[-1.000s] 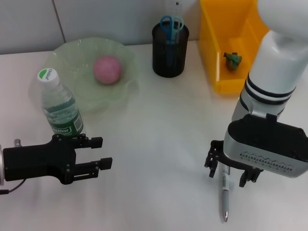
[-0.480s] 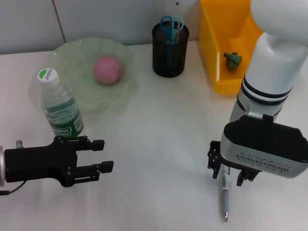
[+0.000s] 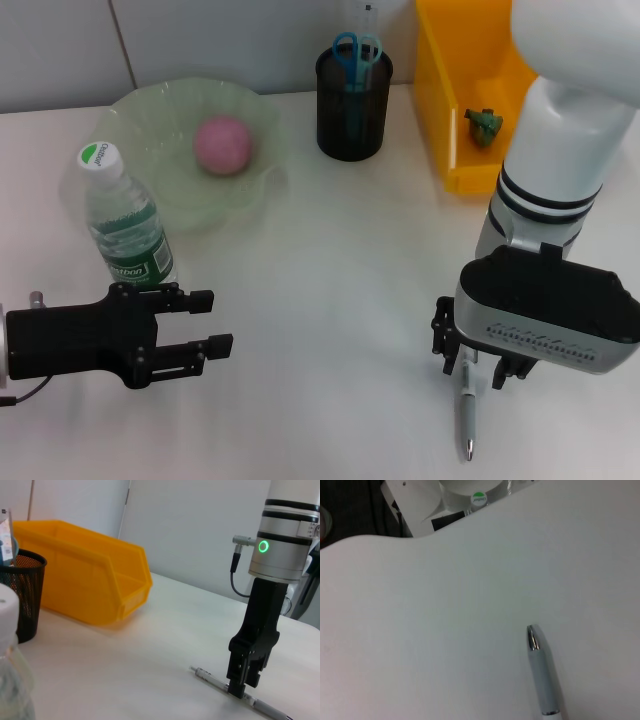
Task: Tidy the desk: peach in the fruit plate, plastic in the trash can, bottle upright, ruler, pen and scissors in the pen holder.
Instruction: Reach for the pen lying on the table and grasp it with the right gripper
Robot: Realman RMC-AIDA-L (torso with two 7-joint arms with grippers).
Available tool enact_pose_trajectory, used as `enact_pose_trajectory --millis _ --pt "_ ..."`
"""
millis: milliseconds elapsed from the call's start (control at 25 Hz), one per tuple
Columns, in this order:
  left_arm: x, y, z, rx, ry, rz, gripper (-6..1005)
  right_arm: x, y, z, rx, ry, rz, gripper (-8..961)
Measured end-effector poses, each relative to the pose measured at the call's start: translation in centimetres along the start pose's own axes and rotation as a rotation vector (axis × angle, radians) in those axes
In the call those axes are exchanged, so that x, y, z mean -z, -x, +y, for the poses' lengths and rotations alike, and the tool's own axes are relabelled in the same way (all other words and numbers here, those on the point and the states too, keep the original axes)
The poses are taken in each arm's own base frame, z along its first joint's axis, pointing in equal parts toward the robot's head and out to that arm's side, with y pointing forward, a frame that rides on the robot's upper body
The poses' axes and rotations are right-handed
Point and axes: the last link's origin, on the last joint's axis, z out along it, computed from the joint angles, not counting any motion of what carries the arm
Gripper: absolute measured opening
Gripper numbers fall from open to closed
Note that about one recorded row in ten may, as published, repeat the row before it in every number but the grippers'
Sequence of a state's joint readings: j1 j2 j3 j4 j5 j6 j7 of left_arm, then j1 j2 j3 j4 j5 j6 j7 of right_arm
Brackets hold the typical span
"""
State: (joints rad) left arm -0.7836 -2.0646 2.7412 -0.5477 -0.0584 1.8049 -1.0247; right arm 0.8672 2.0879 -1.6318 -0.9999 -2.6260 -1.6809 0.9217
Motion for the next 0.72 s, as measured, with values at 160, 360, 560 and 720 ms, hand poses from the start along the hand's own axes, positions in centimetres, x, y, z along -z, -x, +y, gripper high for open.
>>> enact_pose_trajectory --millis 160,360,560,720 --pt "0.0 0.0 0.0 0.0 0.0 0.0 638 -0.15 0.0 -0.16 0.0 0.001 0.001 488" --pt "0.0 -0.09 -0.02 -0.001 -0.002 0.007 637 -0.32 -0.01 -0.31 0.006 0.005 0.005 487" --pt "0.02 -0.12 -0.02 -0.002 -0.003 0.011 638 -0.36 -0.02 -0.32 0.006 0.005 0.004 485" --pt "0.02 -0.26 0.0 -0.003 -0.002 0.021 637 -0.47 -0.02 -0.18 0.004 0.007 0.001 450"
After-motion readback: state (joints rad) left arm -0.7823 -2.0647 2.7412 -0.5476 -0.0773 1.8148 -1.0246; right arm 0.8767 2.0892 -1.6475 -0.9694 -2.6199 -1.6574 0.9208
